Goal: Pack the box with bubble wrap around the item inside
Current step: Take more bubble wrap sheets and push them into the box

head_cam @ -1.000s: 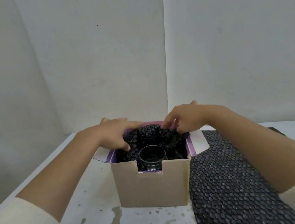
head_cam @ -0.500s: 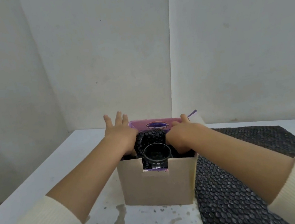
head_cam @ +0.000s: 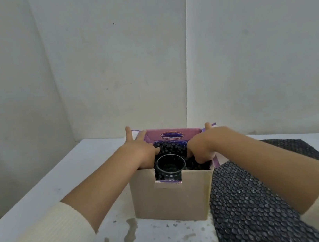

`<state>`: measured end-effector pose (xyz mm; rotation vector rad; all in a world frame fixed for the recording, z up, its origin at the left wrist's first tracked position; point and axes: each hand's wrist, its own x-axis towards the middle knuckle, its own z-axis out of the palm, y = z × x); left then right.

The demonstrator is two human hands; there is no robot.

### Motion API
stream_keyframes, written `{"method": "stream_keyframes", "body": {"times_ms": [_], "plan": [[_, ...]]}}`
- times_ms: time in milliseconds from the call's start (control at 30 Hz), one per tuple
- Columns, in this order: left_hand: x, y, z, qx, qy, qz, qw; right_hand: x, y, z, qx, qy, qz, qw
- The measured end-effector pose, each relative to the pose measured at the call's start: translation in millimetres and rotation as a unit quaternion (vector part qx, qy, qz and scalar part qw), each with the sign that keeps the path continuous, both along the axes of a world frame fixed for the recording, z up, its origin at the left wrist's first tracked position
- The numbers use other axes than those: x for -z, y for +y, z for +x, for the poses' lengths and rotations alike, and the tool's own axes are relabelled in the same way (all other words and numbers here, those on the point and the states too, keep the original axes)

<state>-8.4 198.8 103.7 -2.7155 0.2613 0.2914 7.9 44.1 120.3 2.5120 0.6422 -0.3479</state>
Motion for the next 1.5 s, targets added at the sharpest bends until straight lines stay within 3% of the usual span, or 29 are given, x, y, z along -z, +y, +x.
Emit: {"method": "stream_keyframes", "body": {"times_ms": [100, 200, 267, 367, 533, 667, 800, 933, 1233, 1300, 1400, 1500], "plan": [[3.9, 22.9, 2.5, 0.025, -0.038, -0.204, 0.978, -10.3, -3.2, -0.2, -0.031, -0.039, 0.125, 0.991], [-1.1, 39.0, 1.0, -0.028, -0.057, -0.473, 0.879, -10.0, 13.1, -2.8, -0.070, 0.025, 0.282, 0.957], [-0.6, 43.2, 8.7, -0.054, -0.090, -0.518, 0.849, 3.1, 30.0, -2.2, -0.062, 0.082, 0.308, 0.946], [8.4, 42.0, 15.0, -0.078, -0.107, -0.551, 0.824, 22.0, 47.2, 4.2, -0.018, 0.106, 0.264, 0.959], [24.3, 37.3, 18.1, -0.091, -0.131, -0.572, 0.805, 24.3, 56.5, -4.2, 0.027, 0.150, 0.160, 0.975], [24.8, 35.3, 18.4, -0.088, -0.126, -0.561, 0.813, 17.9, 61.6, -11.0, 0.027, 0.163, 0.123, 0.979], [24.8, 35.0, 14.0, -0.094, -0.123, -0.573, 0.805, 4.7, 60.8, -8.1, 0.006, 0.174, 0.160, 0.972], [26.3, 35.6, 12.5, -0.095, -0.122, -0.576, 0.803, 7.2, 62.3, -7.4, -0.036, 0.142, 0.285, 0.947], [20.6, 29.9, 8.1, -0.102, -0.142, -0.501, 0.848, 30.0, 55.3, -15.4, -0.059, 0.166, 0.204, 0.963], [20.3, 30.7, 6.7, -0.108, -0.142, -0.498, 0.849, 18.2, 50.5, -12.2, -0.073, 0.195, 0.241, 0.948], [20.7, 32.3, 4.4, -0.106, -0.139, -0.505, 0.845, -17.8, 26.0, -3.2, -0.062, 0.130, 0.352, 0.925], [20.1, 30.8, 6.6, -0.101, -0.140, -0.500, 0.849, -33.7, -1.1, 2.0, -0.043, 0.038, 0.210, 0.976]]}}
